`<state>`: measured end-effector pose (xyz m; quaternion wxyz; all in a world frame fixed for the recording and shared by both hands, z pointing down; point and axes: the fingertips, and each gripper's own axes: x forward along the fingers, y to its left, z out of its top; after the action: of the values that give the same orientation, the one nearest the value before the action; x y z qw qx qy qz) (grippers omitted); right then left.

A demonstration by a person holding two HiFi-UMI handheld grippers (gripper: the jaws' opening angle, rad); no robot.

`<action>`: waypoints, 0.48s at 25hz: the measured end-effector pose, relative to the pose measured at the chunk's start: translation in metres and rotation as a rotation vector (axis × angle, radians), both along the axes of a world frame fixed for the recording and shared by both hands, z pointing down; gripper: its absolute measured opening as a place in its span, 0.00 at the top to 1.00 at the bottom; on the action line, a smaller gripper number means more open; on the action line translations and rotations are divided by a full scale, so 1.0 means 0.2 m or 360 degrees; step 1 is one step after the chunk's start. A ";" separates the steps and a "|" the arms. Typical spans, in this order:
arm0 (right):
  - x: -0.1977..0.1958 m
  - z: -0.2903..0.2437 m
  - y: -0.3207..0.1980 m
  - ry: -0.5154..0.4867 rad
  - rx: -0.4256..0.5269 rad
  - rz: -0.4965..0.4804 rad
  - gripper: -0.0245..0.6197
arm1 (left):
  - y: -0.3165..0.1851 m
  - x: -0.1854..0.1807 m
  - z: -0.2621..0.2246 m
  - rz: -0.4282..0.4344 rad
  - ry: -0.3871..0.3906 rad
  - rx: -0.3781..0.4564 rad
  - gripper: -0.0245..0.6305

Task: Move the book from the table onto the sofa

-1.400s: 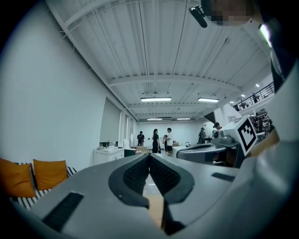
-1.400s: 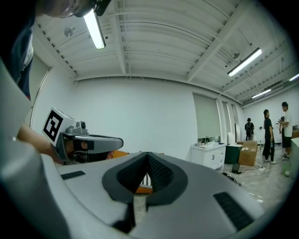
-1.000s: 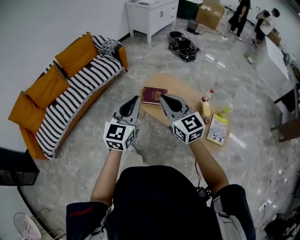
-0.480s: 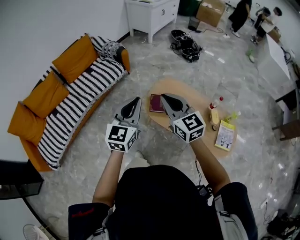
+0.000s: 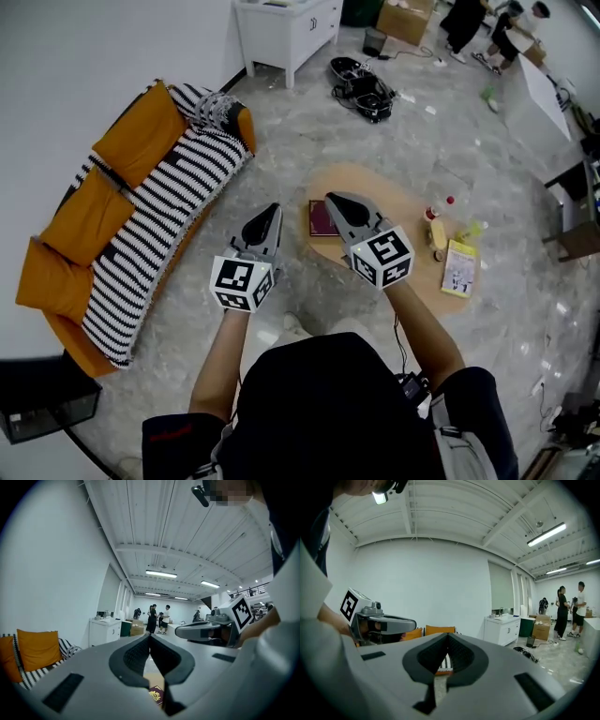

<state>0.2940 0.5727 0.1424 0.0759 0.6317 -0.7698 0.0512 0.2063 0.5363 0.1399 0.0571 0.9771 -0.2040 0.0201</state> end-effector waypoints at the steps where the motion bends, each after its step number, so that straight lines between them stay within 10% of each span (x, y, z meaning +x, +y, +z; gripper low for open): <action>1: 0.00 0.01 -0.02 0.0006 -0.0009 0.0009 0.95 | -0.02 0.00 0.01 0.0013 -0.0001 -0.0004 0.94; 12: 0.11 0.25 -0.09 -0.0024 -0.0144 0.0057 0.95 | -0.10 0.08 0.20 0.0051 -0.0068 -0.0049 0.94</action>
<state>0.3152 0.5552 0.1929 0.0977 0.6408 -0.7559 0.0922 0.2229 0.5153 0.1793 0.0675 0.9786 -0.1891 0.0451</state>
